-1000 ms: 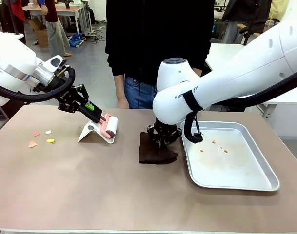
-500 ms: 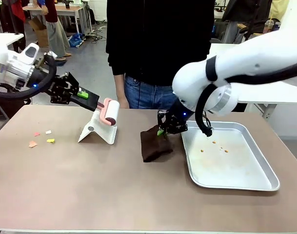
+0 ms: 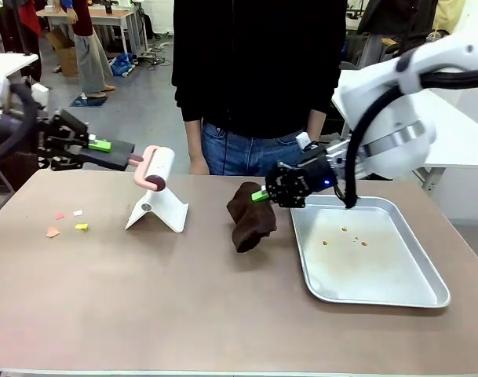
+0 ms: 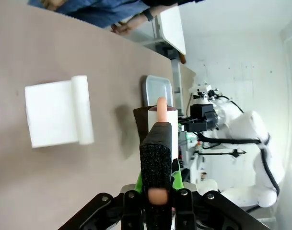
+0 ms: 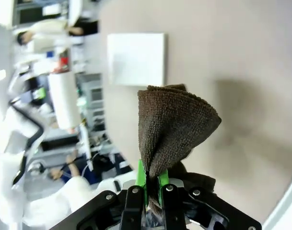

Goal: Clean the surface of the table.
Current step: Hold the Lint Roller with your left hand and the towel with your right hand.

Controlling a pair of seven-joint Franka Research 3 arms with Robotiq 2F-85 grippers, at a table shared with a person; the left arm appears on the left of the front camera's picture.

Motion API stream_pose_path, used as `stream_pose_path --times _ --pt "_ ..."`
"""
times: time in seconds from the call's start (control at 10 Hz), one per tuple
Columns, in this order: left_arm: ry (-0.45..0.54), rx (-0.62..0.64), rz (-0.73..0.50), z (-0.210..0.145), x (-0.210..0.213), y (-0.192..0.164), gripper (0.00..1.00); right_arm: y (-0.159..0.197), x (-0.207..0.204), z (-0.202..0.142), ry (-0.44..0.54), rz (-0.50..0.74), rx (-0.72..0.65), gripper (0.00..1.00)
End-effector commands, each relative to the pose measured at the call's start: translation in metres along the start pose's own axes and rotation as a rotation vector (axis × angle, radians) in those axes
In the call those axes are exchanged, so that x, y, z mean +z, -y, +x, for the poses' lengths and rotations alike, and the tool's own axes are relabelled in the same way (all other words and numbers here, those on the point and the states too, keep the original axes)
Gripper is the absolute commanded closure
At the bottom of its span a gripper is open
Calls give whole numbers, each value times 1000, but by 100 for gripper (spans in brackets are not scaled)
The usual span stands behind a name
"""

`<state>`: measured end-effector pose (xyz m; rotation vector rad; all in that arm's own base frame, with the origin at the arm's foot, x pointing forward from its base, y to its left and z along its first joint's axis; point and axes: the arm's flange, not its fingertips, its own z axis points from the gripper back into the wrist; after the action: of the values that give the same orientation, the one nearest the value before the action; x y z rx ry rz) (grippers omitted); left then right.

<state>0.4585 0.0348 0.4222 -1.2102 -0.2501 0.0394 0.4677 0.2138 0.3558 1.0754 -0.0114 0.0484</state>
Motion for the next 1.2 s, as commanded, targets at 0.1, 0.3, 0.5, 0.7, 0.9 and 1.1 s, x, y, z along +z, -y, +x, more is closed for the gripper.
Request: stream_pose_path --times 0.1,0.3,0.5,0.7,0.9,1.1 --pt "13 -8 -43 -28 53 -25 100 13 45 -46 -23 268 26 100" --pt "-13 -29 -86 -39 102 -58 100 33 85 -70 87 382 -91 100" --pt "6 -46 -156 -46 157 -99 100 65 131 -94 216 476 -134 100" --pt "114 -10 -217 -59 202 -144 100 106 172 -118 368 560 -183 100" --pt "132 102 -153 -64 236 -192 100 138 202 -144 484 579 -193 100" --pt "182 178 -200 -73 258 -232 100 159 214 -168 563 569 -208 100"
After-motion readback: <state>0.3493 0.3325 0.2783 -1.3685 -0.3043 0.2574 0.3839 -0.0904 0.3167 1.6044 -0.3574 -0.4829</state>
